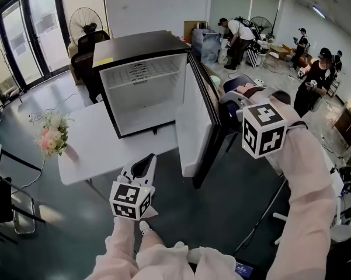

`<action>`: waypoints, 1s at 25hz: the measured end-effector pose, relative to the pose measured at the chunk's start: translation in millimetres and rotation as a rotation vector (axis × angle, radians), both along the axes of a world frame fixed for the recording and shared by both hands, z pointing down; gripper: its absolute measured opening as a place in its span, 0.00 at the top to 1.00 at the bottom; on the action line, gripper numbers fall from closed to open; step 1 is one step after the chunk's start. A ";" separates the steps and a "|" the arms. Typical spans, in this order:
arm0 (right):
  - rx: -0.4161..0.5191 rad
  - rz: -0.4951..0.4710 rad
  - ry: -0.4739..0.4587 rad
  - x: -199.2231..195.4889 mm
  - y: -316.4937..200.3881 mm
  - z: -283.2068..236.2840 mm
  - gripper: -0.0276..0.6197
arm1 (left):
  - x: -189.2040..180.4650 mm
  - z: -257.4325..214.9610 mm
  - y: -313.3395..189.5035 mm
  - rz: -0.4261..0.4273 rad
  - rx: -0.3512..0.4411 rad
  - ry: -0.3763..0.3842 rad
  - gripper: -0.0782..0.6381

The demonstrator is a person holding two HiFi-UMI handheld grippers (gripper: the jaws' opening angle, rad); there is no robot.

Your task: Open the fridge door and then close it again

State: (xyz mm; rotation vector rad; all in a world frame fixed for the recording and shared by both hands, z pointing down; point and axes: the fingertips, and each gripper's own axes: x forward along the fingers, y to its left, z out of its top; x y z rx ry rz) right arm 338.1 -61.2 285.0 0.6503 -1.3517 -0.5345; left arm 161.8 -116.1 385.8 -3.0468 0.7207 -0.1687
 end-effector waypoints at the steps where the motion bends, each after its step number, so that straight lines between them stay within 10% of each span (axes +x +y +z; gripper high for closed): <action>1: -0.002 0.001 0.000 -2.1 -0.7 -0.3 0.70 | -1.9 -0.5 -0.2 -0.004 0.000 0.001 0.88; 25: 0.020 -0.053 0.011 -58.9 -39.5 -2.3 0.73 | -53.3 0.4 -13.3 -0.107 -0.009 0.008 0.88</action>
